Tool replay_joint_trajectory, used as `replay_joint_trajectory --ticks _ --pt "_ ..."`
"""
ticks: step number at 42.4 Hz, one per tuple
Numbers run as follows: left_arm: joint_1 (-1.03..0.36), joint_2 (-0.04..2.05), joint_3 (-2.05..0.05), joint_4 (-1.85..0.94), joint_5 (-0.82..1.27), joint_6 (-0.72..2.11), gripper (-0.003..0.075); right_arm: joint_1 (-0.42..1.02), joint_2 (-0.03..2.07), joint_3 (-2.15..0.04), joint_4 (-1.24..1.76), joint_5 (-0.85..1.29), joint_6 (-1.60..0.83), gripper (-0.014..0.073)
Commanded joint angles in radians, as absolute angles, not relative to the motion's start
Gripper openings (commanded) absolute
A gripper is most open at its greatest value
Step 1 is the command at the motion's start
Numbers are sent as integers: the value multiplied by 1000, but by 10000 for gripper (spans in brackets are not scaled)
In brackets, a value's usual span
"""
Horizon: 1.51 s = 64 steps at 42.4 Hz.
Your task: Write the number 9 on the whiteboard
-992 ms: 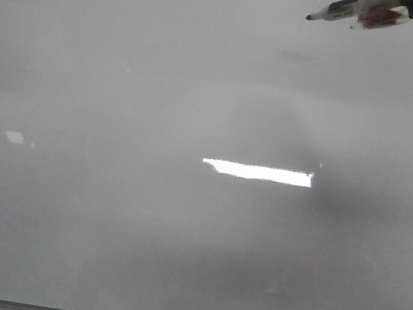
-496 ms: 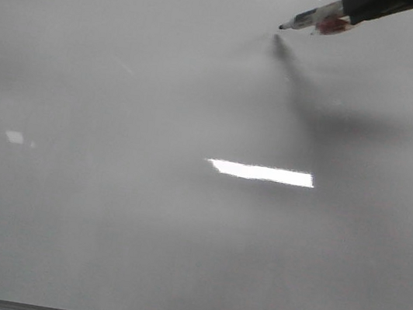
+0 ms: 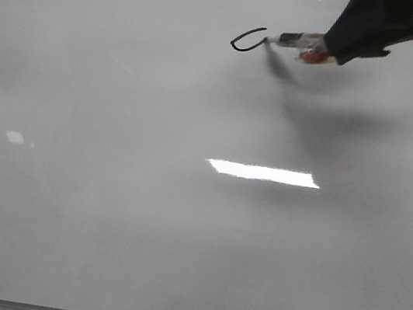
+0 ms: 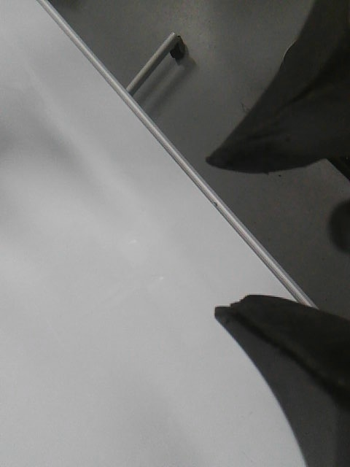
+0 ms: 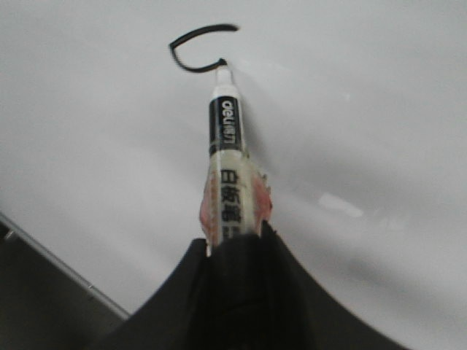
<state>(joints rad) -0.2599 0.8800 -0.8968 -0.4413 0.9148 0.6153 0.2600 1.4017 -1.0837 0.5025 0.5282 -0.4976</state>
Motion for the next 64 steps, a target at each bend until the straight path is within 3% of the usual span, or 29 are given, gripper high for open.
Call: replay_joint_trajectory --ticks 1,26,39,45,53,64 --pt "-256 875 -920 -478 860 611 378 238 1342 -1115 501 433 -490 -58" --pt "-256 875 -920 -478 860 615 378 289 1504 -1031 498 616 -542 -58" --pt "-267 875 -934 -560 888 745 379 385 1311 -1031 510 800 -762 -58" --pt "-343 877 -950 -602 947 874 387 469 1213 -1031 511 915 -871 -58" --pt "-497 923 -965 -606 963 912 505 541 1139 -1031 511 1077 -930 -58" --pt "-715 1071 -1031 -606 963 914 504 578 1111 -1031 537 1140 -930 -58"
